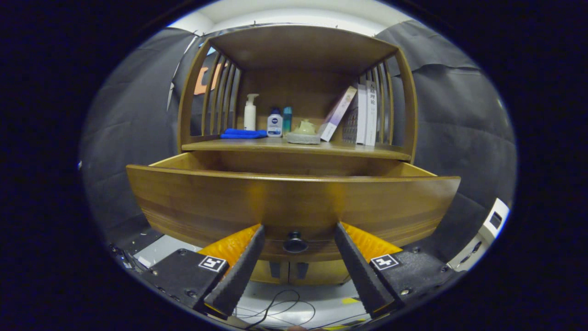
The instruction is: Pull open the drawer, take out the items inside it, and place them on the countertop above the cabinet.
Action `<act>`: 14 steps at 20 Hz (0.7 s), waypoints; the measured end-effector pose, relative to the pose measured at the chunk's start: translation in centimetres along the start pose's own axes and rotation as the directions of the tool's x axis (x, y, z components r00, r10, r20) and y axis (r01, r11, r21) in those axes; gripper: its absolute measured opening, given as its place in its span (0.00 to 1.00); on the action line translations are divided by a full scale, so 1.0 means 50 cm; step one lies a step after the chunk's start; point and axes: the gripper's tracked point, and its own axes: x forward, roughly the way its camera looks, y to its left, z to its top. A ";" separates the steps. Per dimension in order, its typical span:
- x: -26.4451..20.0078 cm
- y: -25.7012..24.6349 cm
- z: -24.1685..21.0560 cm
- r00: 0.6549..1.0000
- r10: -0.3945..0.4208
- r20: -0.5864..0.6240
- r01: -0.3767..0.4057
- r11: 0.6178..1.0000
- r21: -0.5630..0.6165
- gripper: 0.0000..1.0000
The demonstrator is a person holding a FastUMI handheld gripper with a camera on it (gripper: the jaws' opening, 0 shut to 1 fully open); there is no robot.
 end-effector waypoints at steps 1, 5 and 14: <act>0.016 -0.001 -0.002 1.000 -0.002 -0.013 0.002 1.000 -0.001 0.99; 0.067 0.005 0.012 0.999 -0.013 -0.031 0.013 1.000 -0.003 0.99; 0.209 0.007 0.058 0.999 -0.018 -0.032 0.017 1.000 -0.010 0.99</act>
